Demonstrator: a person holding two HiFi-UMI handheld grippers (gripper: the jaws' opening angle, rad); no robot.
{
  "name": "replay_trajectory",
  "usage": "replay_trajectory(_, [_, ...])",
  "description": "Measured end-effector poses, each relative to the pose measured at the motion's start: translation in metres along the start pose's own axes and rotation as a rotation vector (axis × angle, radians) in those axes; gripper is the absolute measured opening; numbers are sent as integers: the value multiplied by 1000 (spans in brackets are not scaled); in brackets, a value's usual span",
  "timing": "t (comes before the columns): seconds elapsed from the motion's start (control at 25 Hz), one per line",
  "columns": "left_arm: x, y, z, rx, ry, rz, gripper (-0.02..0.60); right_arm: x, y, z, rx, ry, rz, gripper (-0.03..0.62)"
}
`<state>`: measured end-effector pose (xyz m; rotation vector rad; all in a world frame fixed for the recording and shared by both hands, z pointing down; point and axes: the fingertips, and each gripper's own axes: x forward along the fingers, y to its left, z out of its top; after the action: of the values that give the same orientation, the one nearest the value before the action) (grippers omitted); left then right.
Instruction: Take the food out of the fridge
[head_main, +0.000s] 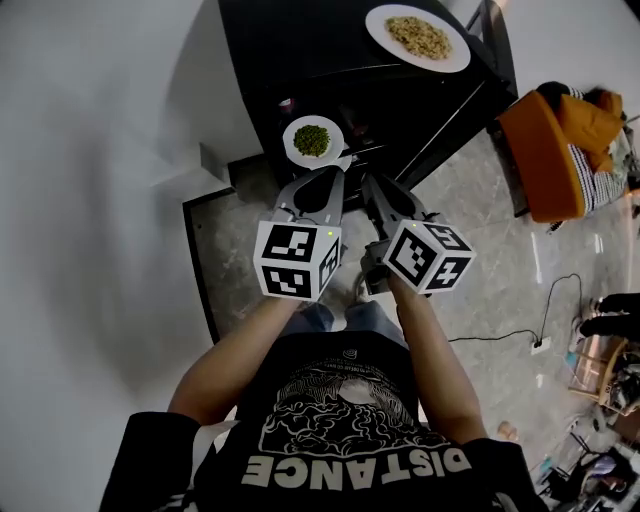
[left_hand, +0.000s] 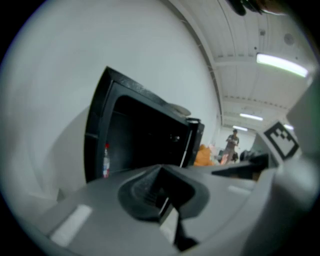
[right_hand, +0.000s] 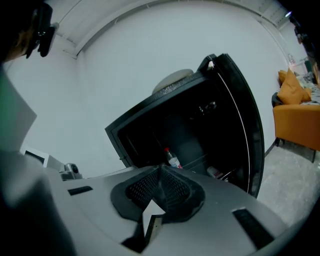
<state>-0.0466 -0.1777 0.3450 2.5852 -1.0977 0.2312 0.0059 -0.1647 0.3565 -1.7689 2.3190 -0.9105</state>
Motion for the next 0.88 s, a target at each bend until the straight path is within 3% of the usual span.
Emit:
replay_trajectory(0.24, [-3,23,-21,-32,14,37,3,35,-16,-37,216,62,32,12])
replay_trajectory(0.72, [15,56,-66,-27,61,65,3,131,-64,-128,497,115,73,14])
replay_trajectory(0.88, [23,61,-86,-30,87,74,3,155,-79,-153,607,107,84,71])
